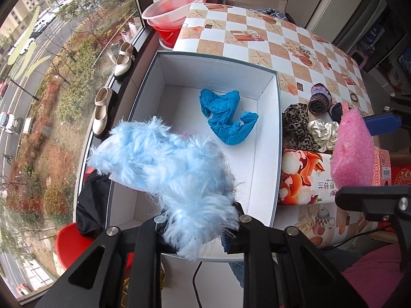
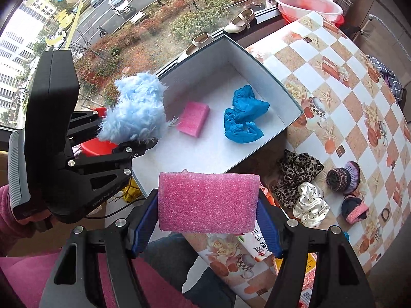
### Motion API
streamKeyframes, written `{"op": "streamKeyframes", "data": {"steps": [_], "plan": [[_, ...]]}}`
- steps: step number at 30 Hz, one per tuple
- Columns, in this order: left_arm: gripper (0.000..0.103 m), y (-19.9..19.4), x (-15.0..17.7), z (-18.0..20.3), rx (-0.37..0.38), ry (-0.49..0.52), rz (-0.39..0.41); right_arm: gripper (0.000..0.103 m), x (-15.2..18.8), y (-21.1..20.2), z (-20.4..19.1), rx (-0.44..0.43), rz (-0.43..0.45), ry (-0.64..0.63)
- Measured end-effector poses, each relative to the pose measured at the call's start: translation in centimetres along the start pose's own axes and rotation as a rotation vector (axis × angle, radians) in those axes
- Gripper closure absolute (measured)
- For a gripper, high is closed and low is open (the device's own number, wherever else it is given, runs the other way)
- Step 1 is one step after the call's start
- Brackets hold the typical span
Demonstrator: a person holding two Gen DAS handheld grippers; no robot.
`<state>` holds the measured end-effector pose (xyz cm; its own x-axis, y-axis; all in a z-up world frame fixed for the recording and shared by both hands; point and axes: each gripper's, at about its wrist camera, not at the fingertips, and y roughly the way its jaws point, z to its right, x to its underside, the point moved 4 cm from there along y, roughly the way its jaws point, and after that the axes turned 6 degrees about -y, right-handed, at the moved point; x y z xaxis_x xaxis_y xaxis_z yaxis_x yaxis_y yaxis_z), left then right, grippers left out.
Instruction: Organize soft objects
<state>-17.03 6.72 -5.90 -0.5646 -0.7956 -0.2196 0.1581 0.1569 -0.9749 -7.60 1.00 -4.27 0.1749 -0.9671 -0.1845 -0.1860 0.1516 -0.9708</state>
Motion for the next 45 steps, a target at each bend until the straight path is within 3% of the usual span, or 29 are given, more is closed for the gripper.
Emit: {"op": "streamKeyframes", "data": {"steps": [25,45], "plan": [[0.08,2.3,0.4,-2.8,-0.028,-0.111,-0.038,0.032,-2.5,2.6,-0.1,0.002,-0.023,-0.009],[0.08,4.0,1.3,-3.4,-0.034,-0.119,-0.088,0.032,-3.8,4.4,-1.0,0.001,-0.049,-0.034]]}}
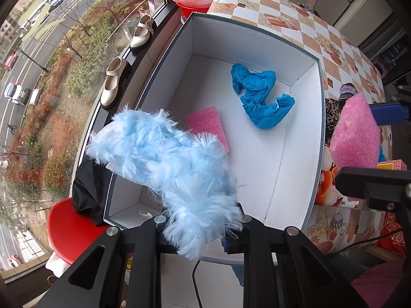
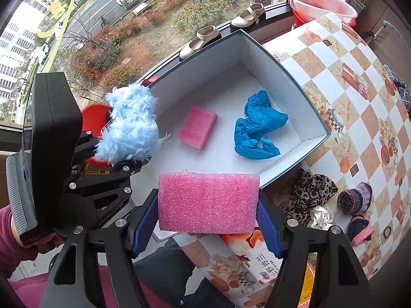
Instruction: Organize soft objects
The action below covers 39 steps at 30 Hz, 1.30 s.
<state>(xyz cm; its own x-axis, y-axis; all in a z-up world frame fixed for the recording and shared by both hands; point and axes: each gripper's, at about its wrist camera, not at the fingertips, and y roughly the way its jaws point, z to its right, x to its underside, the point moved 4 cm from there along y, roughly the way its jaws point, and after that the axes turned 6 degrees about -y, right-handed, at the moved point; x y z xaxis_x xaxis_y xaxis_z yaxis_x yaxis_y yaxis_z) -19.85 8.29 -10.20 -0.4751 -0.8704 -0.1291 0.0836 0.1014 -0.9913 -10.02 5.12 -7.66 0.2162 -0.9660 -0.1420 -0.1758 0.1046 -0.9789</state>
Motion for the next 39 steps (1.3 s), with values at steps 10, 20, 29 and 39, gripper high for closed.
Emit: {"op": "streamKeyframes", "data": {"steps": [10,20,29,39], "plan": [[0.08,0.6,0.1,0.3,0.0,0.014,-0.017,0.032,-0.1,0.6,0.0,-0.003,-0.008,0.003],[0.08,0.9,0.1,0.5,0.002,0.028,-0.031,0.032,-0.3,0.8,0.5,-0.001,-0.01,0.013],[0.08,1.2,0.0,0.6,0.002,0.032,-0.04,0.032,-0.6,0.9,0.5,-0.005,-0.007,0.017],[0.073,1.2,0.0,0.7,0.003,0.031,-0.034,0.032,-0.7,1.4,0.7,-0.004,-0.017,0.016]]}}
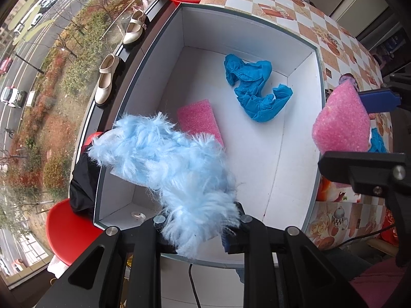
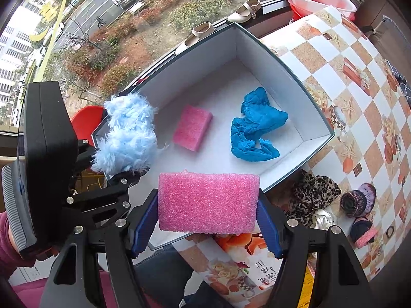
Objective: Organize soft objects
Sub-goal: 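Open both tools to drop the fluffy fur and pink sponge into the box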
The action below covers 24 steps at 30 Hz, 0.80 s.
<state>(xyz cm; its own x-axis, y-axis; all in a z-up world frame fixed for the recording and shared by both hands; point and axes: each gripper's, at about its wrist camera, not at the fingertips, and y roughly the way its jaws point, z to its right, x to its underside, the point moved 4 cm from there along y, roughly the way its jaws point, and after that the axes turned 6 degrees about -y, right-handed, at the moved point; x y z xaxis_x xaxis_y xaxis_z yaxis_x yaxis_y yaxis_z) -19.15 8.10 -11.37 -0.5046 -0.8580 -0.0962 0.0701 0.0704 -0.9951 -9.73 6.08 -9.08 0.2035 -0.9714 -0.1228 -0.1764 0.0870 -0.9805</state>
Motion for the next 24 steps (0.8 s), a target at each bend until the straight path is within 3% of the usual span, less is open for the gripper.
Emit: {"op": "streamKeyframes", "data": {"steps": [2,4,5,6,8,9,16,24], "plan": [[0.043,-0.2,-0.1,0.1,-0.004,0.003,0.013,0.032,0.0,0.1,0.0,-0.001,0.001,-0.003],[0.027,-0.7,-0.2,0.2,-0.02,0.012,0.042,0.031,-0.1,0.1,0.1,-0.012,0.007,-0.002],[0.024,-1.0,-0.3,0.3,-0.026,0.014,0.052,0.031,-0.1,0.1,0.1,-0.018,0.013,0.001],[0.024,-1.2,-0.4,0.3,-0.024,0.014,0.056,0.028,-0.2,0.0,0.2,-0.023,0.017,0.005],[0.024,-1.2,-0.5,0.2,-0.018,0.007,0.049,0.004,-0.3,0.0,0.5,-0.035,0.021,0.027],[0.024,-1.2,-0.5,0.1,-0.019,0.002,0.044,0.0,-0.3,-0.2,0.7,-0.045,0.028,0.043],[0.024,-2.3,-1.2,0.5,0.035,-0.027,0.03,0.0,1.0,-2.3,3.0,-0.053,0.04,0.139],[0.024,-4.9,-3.6,7.2,0.121,0.141,0.059,0.0,6.2,-8.7,8.9,-0.025,0.096,0.324]]}}
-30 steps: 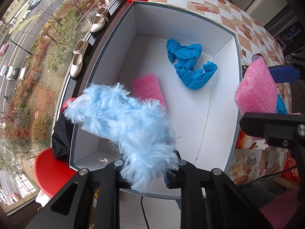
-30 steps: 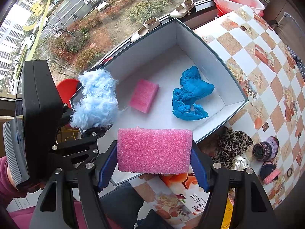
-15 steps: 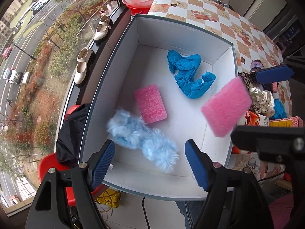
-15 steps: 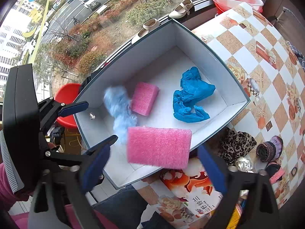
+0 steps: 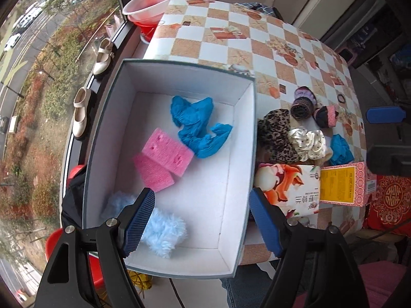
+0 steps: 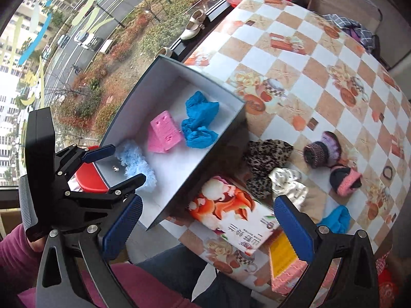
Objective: Organize soft objects
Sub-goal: 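Grasp the blue cloth with the right tool while the left tool grasps the polka-dot scrunchie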
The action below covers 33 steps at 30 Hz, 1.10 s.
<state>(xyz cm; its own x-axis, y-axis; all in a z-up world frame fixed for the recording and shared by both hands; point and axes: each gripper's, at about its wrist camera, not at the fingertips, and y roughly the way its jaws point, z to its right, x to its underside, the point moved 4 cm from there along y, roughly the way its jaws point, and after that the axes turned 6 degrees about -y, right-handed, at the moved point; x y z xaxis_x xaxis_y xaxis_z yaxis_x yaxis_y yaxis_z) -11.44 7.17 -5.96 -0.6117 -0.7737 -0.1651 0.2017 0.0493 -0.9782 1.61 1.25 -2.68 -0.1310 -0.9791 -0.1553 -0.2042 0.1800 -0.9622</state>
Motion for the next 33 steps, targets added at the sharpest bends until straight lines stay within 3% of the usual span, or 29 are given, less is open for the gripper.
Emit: {"op": "streamKeyframes", "data": {"steps": [7,12,18,23,33], "plan": [[0.023,2.4,-2.5,9.1,0.029,0.211,-0.055,0.0,4.9,-5.9,10.7,0.114,0.081,0.225],[0.023,6.1,-3.9,14.8,0.047,0.317,-0.135,0.0,9.7,-6.3,18.0,0.119,0.085,0.437],[0.023,11.8,-4.4,19.1,0.057,0.395,-0.277,0.0,15.0,-3.5,23.2,0.034,0.053,0.616],[0.023,15.0,-4.3,20.2,0.074,0.371,-0.395,0.0,17.3,0.0,25.5,-0.018,0.002,0.669],[0.023,17.7,-4.6,21.4,-0.018,0.364,-0.429,0.0,16.4,9.2,28.3,-0.064,-0.111,0.665]]}}
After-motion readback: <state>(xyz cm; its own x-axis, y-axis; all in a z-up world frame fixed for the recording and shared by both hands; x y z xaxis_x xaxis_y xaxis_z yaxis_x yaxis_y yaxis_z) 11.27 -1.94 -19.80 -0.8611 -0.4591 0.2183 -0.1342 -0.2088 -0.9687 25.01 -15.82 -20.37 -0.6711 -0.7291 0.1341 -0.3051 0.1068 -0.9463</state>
